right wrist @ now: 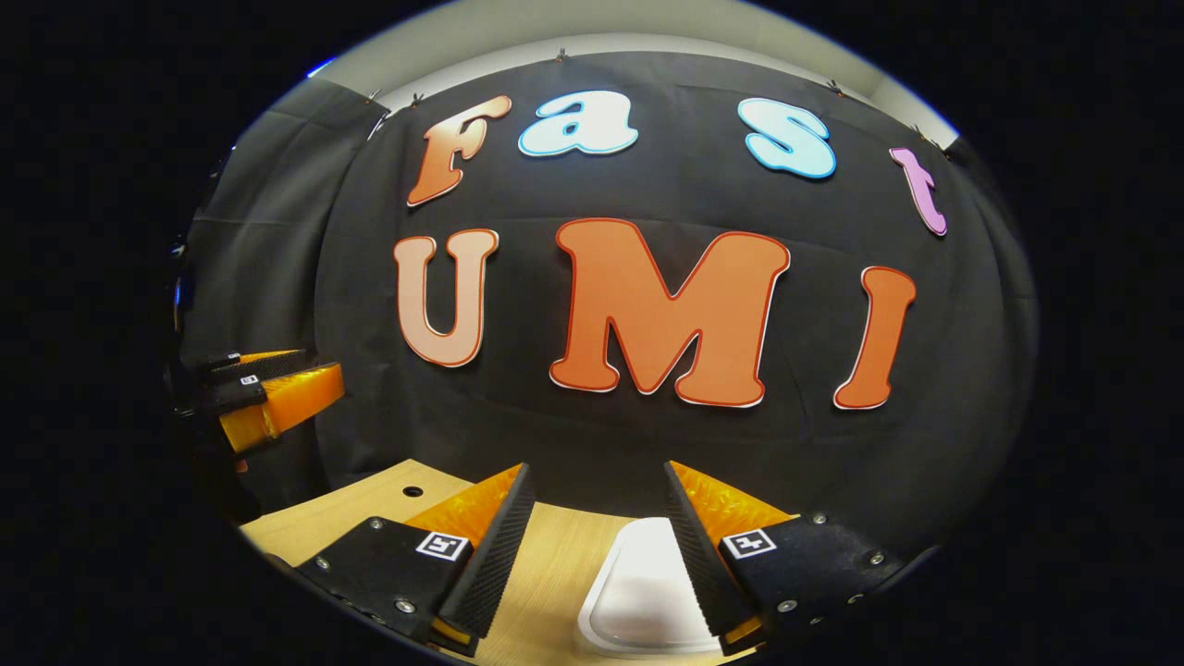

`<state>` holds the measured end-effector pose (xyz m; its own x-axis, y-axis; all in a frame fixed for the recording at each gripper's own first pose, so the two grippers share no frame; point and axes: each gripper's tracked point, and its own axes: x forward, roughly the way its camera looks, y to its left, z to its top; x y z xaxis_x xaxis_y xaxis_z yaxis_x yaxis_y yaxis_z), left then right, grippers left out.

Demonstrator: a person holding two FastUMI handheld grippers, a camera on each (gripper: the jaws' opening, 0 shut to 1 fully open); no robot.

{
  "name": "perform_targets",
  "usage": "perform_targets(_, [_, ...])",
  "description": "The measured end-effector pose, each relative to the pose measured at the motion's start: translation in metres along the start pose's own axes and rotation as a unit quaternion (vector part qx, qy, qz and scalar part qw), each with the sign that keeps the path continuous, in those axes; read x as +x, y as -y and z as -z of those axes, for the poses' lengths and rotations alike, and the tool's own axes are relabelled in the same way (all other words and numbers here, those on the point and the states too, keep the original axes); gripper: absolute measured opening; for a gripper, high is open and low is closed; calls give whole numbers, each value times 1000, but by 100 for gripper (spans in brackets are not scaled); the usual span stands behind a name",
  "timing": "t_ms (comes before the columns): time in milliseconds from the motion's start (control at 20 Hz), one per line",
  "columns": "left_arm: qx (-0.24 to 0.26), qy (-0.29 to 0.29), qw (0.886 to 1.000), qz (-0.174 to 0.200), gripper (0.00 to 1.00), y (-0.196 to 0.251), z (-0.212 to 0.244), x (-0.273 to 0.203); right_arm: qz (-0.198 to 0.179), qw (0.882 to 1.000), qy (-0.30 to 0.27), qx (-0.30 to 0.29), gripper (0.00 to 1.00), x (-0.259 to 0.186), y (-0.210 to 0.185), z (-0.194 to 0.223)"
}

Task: Press the lid of the desktop garbage bin to open it, pick up the crumpled paper on the desktop and throw it into the bin, then pick up the pop can on the desktop and drop it into the bin, and finally close the garbage bin lid.

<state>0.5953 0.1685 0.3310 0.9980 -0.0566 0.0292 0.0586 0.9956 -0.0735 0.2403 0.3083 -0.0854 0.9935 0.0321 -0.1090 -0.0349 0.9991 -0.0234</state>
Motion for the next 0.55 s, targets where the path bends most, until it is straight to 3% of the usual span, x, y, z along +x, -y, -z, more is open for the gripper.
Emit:
perform_targets(150, [-6, 4, 1000, 3, 93, 2, -1, -1, -5, 1000, 1, -2, 85, -3, -1, 0])
perform_targets(250, [1, -4, 1000, -1, 99, 2, 1, -3, -6, 1000, 2, -1, 85, -4, -2, 0])
perform_targets(550, [-7, -6, 1000, -2, 97, -1, 1, -11, -5, 1000, -14, 3, 85, -5, -6, 6])
